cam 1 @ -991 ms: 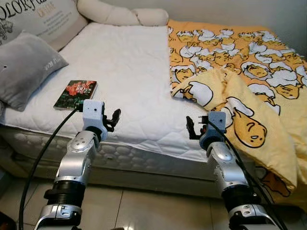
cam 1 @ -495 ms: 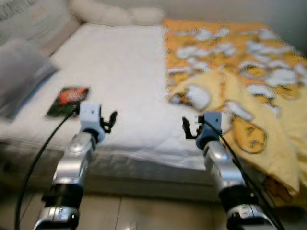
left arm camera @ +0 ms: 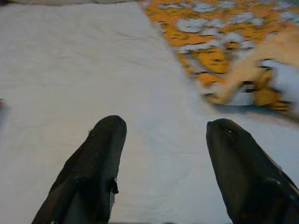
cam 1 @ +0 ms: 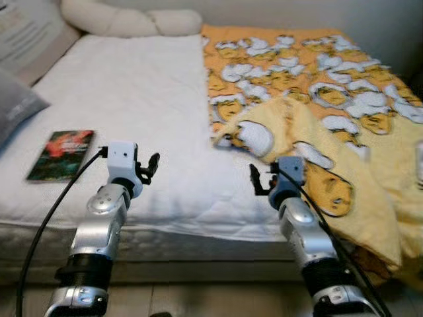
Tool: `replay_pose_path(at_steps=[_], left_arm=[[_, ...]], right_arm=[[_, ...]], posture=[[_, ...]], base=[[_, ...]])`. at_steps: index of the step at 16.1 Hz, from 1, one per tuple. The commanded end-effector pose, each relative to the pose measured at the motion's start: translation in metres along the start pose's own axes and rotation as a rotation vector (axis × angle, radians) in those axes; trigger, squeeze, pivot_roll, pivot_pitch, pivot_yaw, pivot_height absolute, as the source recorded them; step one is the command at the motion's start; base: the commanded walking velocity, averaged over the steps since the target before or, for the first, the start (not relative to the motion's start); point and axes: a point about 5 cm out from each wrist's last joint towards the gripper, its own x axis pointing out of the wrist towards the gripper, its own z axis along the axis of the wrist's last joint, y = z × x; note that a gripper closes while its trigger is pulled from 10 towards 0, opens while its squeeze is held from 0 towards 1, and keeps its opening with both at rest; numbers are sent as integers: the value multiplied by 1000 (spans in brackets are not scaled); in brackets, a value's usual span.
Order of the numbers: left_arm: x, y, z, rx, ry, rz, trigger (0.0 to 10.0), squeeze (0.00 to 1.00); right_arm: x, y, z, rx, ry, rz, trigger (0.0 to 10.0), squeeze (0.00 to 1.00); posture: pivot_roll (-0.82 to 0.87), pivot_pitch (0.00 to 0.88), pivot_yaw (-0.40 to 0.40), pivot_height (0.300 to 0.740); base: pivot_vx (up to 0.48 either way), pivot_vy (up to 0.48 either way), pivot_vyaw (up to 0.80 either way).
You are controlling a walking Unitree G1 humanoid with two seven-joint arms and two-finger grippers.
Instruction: Clean up the room
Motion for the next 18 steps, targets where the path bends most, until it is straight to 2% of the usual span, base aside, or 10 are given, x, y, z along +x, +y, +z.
replay_pose_path(at_steps=[1, 13, 15, 18], left_arm=[[1, -3, 5, 14, -18, -10, 10000, 0], [0, -2, 3, 16, -14, -11, 10000, 0], [0, -3, 3, 14, -13, -12, 10000, 0], [0, -2, 3, 16, -13, -10, 10000, 0]], right_arm=[[0, -2, 5, 3, -14, -10, 10000, 0], [0, -2, 2, 15, 0, -11, 10000, 0], [0, -2, 2, 9, 5, -10, 10000, 0], [-1, -2, 2, 2, 3, -10, 10000, 0]], posture=[[15, 0, -30, 740], [15, 0, -30, 740], [15, 0, -30, 740], [14, 0, -30, 740]], base=[[322, 0, 0], [316, 0, 0], [315, 0, -800], [312, 0, 0]])
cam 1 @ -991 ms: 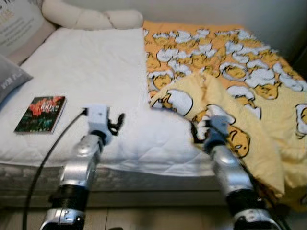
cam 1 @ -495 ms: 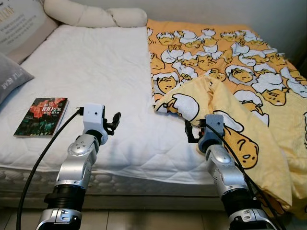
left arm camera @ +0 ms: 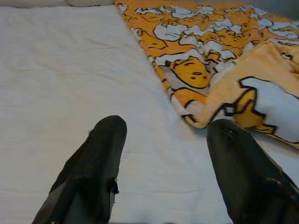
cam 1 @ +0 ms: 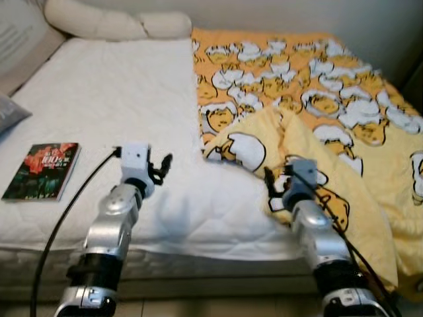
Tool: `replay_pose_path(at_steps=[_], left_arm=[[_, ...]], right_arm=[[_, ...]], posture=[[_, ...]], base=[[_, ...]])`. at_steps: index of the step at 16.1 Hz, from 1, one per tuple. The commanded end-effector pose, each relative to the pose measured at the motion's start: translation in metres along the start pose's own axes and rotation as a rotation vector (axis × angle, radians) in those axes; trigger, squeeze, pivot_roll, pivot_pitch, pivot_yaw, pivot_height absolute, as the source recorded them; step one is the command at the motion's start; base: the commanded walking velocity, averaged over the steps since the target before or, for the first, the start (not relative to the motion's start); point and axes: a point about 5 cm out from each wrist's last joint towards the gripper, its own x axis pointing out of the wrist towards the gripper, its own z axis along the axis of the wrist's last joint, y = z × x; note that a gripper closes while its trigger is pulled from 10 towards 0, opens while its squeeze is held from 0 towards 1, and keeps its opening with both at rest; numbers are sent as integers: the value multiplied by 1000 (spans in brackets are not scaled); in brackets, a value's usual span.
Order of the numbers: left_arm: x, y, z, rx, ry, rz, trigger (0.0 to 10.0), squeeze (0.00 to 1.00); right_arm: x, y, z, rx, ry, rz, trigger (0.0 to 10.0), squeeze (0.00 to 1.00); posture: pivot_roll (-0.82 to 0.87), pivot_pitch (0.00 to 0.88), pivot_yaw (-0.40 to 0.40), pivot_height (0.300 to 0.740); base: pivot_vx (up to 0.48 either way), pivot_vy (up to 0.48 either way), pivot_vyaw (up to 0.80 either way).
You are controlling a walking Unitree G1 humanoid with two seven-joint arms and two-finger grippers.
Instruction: Clean up the room
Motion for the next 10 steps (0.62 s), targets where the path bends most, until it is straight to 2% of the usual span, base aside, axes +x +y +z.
replay_pose_path(at_steps=[1, 10], left_arm=[[0, 2, 1, 3, -5, 10, 10000, 0], [0, 2, 2, 13, -3, 7, 10000, 0]], right_arm=[[0, 6, 0, -2, 1, 18, 10000, 0], [-1, 5, 0, -14, 10, 14, 10000, 0]], posture=[[16, 0, -34, 740], [19, 0, -38, 740]], base=[[311, 0, 0], [313, 0, 0]])
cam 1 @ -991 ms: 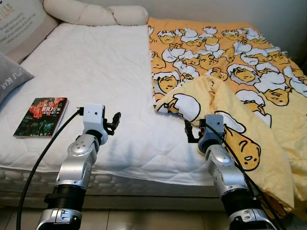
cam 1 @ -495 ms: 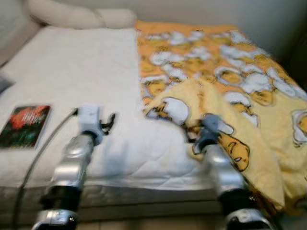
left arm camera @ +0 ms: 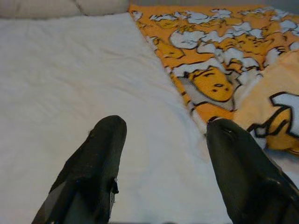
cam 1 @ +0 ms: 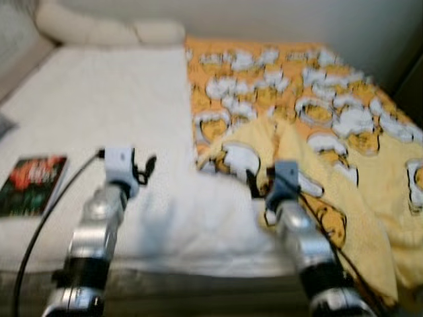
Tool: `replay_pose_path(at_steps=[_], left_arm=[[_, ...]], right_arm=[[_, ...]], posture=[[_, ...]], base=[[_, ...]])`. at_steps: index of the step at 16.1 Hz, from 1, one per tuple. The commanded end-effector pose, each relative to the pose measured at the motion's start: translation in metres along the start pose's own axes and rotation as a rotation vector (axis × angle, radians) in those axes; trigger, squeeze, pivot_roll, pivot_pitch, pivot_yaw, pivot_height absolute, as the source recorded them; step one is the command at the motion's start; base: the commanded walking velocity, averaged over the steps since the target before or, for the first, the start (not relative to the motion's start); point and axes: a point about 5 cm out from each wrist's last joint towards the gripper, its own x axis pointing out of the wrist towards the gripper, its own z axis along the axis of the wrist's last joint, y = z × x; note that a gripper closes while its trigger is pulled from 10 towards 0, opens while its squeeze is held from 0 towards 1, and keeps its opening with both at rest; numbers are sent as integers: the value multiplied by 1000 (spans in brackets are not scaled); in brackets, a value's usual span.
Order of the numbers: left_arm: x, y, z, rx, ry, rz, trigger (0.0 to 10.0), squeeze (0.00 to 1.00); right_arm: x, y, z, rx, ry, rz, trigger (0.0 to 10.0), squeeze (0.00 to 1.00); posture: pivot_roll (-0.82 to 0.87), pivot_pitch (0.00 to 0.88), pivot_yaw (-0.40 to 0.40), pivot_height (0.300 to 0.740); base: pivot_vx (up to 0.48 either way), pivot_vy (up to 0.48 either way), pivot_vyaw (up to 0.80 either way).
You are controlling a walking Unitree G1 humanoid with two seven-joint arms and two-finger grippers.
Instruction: Clean up the room
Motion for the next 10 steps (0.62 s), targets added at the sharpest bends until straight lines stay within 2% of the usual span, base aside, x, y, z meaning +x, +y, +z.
replay_pose_path(at_steps=[1, 5, 7, 8, 9, 10], left_arm=[[3, -11, 4, 13, -8, -33, 10000, 0], [3, -13, 5, 36, 8, -60, 10000, 0], [-6, -16, -1, 117, 42, -113, 10000, 0], [-9, -16, 0, 131, 30, -121, 10000, 0], [-12, -17, 2, 138, 18, -123, 10000, 0], [-13, -18, 4, 142, 12, -122, 10000, 0]], right_arm=[[-1, -13, 1, -3, 5, -40, 10000, 0], [-3, -19, -1, 17, 7, -58, 10000, 0], [-9, -25, 0, 35, -14, -89, 10000, 0], [-12, -26, -1, 41, -17, -92, 10000, 0], [-12, -27, -4, 37, -7, -83, 10000, 294], [-10, -29, -6, 15, 12, -80, 10000, 973]], posture=[[21, 0, -39, 740], [41, 0, -59, 740], [43, 0, -71, 740], [43, 0, -81, 740], [47, 0, -90, 740], [51, 0, -95, 740]], base=[[274, 0, 0], [0, 0, 0], [0, 0, 0], [0, 0, 0], [0, 0, 0], [0, 0, 0]])
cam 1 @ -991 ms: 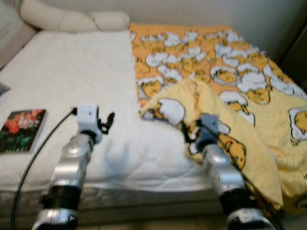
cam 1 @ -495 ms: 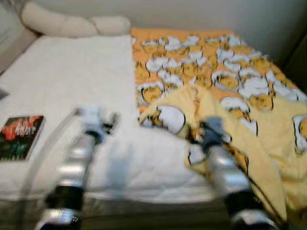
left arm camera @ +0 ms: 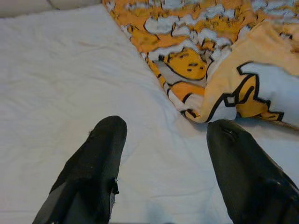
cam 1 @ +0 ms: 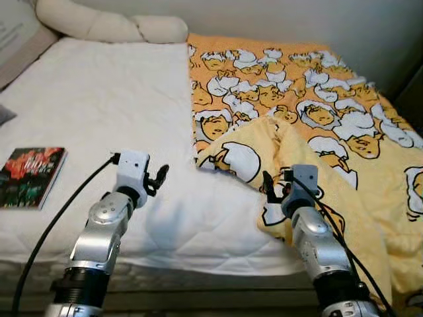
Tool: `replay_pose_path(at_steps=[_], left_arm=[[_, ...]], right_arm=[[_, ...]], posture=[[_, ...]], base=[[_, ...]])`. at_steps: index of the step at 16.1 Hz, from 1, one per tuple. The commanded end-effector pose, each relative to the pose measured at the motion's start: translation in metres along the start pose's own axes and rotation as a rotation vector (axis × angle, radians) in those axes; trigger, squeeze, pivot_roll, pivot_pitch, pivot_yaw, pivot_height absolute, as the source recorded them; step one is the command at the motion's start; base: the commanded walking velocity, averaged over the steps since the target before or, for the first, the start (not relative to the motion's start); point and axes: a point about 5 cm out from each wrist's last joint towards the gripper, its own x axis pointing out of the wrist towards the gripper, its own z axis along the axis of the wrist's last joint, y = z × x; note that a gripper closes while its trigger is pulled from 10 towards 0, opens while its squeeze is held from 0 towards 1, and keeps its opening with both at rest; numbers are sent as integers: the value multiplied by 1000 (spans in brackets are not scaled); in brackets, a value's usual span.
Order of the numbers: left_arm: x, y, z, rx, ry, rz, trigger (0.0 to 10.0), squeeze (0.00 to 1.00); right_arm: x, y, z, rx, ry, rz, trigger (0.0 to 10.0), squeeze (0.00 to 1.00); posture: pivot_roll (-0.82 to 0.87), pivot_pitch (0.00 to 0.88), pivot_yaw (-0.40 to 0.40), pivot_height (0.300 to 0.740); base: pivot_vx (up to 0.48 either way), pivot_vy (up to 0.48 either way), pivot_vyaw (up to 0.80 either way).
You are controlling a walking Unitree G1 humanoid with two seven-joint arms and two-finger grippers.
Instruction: Clean up the room
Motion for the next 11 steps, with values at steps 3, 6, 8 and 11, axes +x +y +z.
replay_pose_path(at_steps=[3, 6, 8, 11], left_arm=[[-5, -11, 2, 52, 22, -68, 10000, 0], [-7, -12, 1, 105, 50, -128, 10000, 0], [-4, -12, 8, 141, 52, -169, 10000, 0], [-10, -14, 12, 182, 51, -230, 10000, 0]], right_arm=[[18, -4, 10, -65, 53, -23, 10000, 1000], [34, 2, 11, -82, 175, 44, 10000, 1000], [38, 5, 8, -71, 235, 84, 10000, 1000], [38, 8, 0, -90, 288, 110, 10000, 1000]], posture=[[49, 0, -89, 740], [52, 0, -82, 740], [68, 0, -86, 740], [86, 0, -94, 740]], base=[[0, 0, 0], [0, 0, 0], [0, 0, 0], [0, 0, 0]])
